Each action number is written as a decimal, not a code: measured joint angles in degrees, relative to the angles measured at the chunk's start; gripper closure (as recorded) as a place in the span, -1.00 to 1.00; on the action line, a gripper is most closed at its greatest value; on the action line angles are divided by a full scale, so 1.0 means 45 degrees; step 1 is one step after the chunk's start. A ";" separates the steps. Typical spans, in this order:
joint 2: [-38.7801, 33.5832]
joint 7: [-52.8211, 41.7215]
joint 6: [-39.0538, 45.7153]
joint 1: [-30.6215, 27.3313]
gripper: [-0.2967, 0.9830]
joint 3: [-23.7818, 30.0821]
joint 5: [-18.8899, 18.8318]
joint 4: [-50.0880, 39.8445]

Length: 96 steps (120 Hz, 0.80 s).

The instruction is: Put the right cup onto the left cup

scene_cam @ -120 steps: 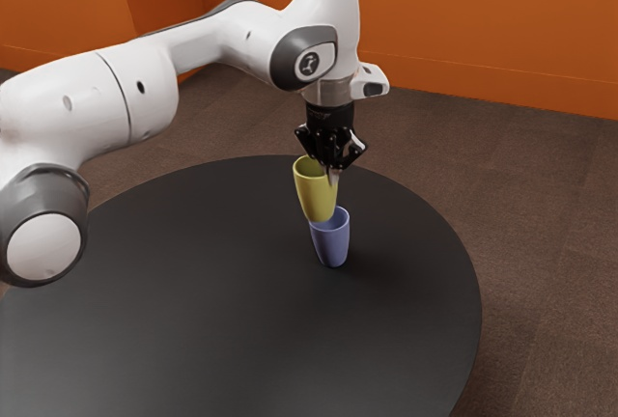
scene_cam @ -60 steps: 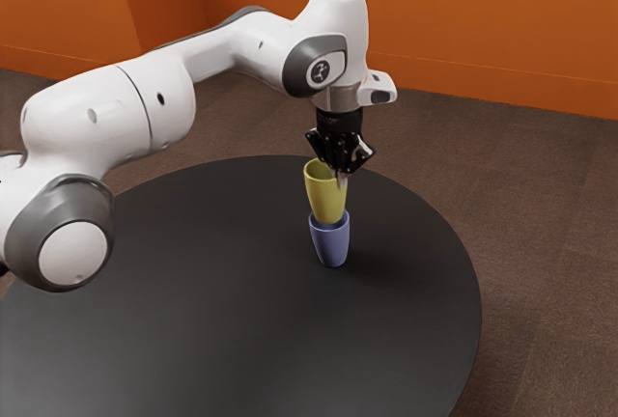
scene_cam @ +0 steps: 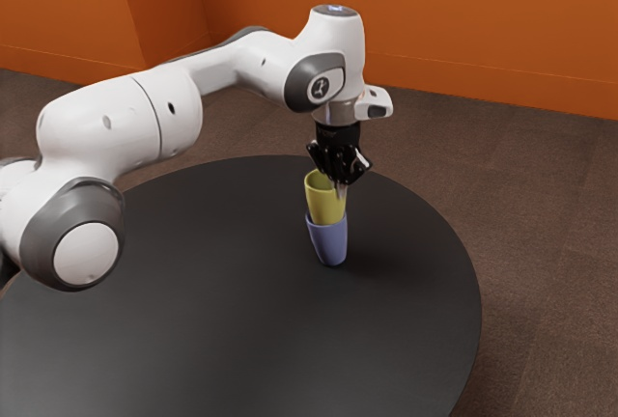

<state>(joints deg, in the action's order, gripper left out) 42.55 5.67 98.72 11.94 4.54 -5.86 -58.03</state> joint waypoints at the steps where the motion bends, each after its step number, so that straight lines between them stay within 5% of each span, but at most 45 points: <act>1: 0.0005 -0.0007 0.0011 -0.0005 0.69 0.0004 0.0002 0.0000; 28: 0.0036 -0.0156 0.0224 -0.0032 0.65 0.0160 0.0068 -0.0016; 61: -0.0169 0.0030 0.0060 0.0095 -0.13 0.0195 0.0087 -0.0011; 96: -0.1620 0.0292 -0.0075 0.0364 -0.43 0.0143 0.0033 -0.0697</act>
<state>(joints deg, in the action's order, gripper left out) 35.27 6.98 98.38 13.58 5.18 -5.72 -61.17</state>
